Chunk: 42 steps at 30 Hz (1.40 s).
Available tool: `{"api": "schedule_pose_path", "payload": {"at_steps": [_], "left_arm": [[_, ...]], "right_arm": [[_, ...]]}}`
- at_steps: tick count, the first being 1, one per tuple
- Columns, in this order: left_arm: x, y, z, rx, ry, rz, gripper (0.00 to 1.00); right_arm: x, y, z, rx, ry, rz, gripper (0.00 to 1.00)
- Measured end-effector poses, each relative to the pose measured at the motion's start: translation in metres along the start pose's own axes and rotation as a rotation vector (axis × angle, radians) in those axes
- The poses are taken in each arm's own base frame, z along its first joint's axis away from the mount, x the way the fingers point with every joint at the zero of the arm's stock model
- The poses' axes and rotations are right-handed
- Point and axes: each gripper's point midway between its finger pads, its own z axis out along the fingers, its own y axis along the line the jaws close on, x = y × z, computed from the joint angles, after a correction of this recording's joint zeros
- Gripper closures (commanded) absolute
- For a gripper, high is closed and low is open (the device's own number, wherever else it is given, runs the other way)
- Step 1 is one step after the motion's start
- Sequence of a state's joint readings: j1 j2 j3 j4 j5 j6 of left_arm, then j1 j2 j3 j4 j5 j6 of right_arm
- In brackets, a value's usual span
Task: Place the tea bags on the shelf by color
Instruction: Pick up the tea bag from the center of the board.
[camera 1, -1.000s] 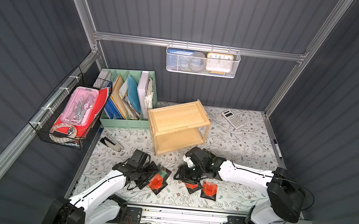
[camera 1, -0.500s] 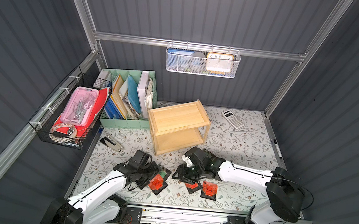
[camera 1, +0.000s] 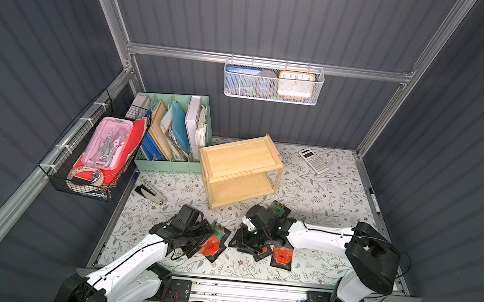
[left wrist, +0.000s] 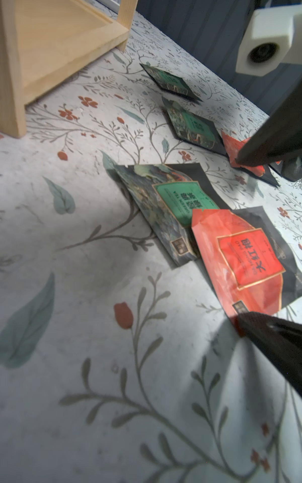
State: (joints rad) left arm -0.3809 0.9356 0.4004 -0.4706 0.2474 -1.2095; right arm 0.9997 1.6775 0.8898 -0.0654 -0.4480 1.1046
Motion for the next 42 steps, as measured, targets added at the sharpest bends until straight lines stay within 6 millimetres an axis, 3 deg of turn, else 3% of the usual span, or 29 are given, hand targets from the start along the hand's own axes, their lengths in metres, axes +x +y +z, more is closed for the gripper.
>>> {"api": "schedule_pose_path", "payload": {"at_steps": [25, 42], "left_arm": [[0.001, -0.003, 0.005, 0.0, 0.019, -0.001, 0.07], [0.0, -0.007, 0.007, -0.005, 0.032, 0.001, 0.07]], "right_arm": [[-0.01, -0.004, 0.037, -0.027, -0.024, 0.035, 0.57], [-0.017, 0.007, 0.048, -0.091, -0.049, 0.017, 0.63]]}}
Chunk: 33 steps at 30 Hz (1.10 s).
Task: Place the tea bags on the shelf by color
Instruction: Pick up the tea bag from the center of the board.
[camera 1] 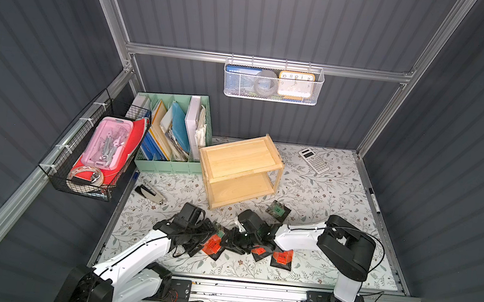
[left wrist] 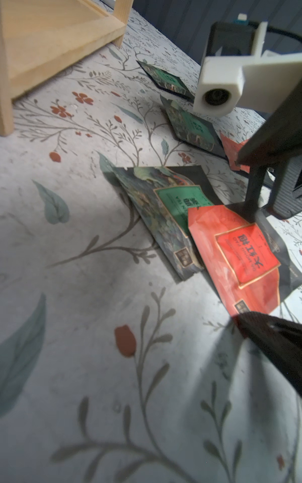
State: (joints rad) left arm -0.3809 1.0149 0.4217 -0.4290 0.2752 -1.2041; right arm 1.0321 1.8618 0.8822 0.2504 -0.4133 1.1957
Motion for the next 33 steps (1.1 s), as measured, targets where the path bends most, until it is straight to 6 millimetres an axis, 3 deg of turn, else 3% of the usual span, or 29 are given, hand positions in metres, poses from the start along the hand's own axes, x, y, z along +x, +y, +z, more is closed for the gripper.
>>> {"api": "schedule_pose_path", "payload": {"at_steps": [5, 11, 24, 33], "left_arm": [[0.0, -0.002, 0.001, 0.002, 0.005, 0.003, 0.07], [0.0, -0.003, 0.002, 0.006, 0.007, 0.004, 0.07], [0.0, -0.004, 0.001, 0.008, 0.006, 0.004, 0.04], [-0.005, 0.0, -0.009, -0.046, -0.029, 0.004, 0.0]], "right_arm": [[-0.003, 0.002, 0.002, -0.012, -0.011, -0.007, 0.65], [-0.004, -0.002, 0.003, -0.006, -0.022, -0.006, 0.79], [-0.003, -0.008, 0.002, -0.007, -0.03, -0.014, 0.94], [-0.002, 0.007, -0.022, -0.068, -0.081, -0.07, 0.99]]}}
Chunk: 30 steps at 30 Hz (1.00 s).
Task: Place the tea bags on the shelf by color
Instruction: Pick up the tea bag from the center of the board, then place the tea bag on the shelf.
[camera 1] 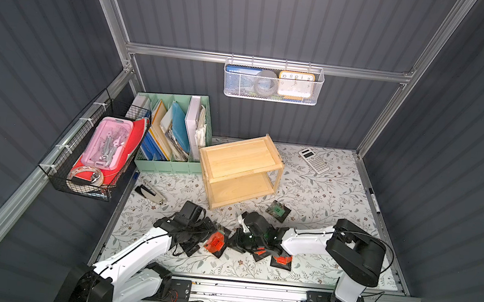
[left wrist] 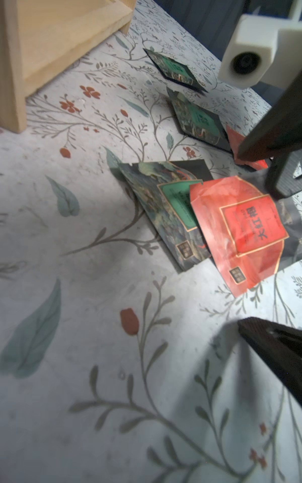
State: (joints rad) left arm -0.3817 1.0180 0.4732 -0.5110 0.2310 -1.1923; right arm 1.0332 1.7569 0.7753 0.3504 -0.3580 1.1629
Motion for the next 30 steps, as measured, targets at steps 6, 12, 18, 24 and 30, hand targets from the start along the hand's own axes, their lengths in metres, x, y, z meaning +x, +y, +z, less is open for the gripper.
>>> {"api": "schedule_pose_path", "payload": {"at_steps": [6, 12, 18, 24, 30], "left_arm": [[-0.009, -0.012, -0.019, 0.026, -0.062, 0.009, 0.0], [-0.017, -0.022, -0.041, 0.071, -0.133, 0.02, 0.0], [-0.02, -0.022, -0.062, 0.086, -0.19, 0.022, 0.0], [-0.023, -0.028, -0.082, 0.097, -0.226, 0.043, 0.0], [-0.024, -0.041, -0.105, 0.127, -0.255, 0.092, 0.0]], "right_arm": [[0.0, 0.011, -0.019, -0.049, -0.038, -0.037, 0.99], [0.001, 0.009, -0.037, -0.067, -0.081, -0.048, 0.99], [-0.007, 0.017, -0.055, -0.09, -0.162, -0.05, 1.0], [-0.02, 0.023, -0.063, -0.104, -0.239, -0.02, 1.0], [-0.03, 0.027, -0.063, -0.105, -0.289, 0.004, 1.0]]}}
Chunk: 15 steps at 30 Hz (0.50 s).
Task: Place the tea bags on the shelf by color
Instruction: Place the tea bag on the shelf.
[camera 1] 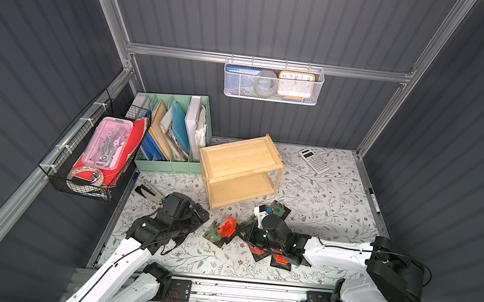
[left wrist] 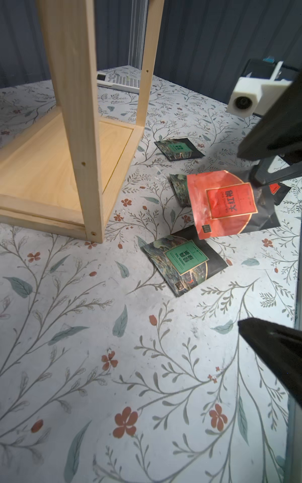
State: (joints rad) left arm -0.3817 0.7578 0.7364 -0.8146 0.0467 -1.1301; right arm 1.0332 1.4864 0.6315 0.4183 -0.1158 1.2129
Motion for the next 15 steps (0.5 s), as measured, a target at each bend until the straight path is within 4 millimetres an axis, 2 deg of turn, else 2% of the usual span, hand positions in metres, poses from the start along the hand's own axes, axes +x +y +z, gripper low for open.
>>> {"api": "schedule_pose_path", "payload": {"at_steps": [7, 15], "left_arm": [[0.0, 0.0, -0.01, 0.014, -0.01, 0.042, 0.0], [-0.001, 0.002, -0.02, 0.035, -0.039, 0.074, 0.0]], "right_arm": [[-0.006, 0.009, 0.013, -0.021, -0.017, 0.027, 1.0], [-0.016, 0.008, 0.015, -0.02, -0.071, 0.063, 1.0]]}}
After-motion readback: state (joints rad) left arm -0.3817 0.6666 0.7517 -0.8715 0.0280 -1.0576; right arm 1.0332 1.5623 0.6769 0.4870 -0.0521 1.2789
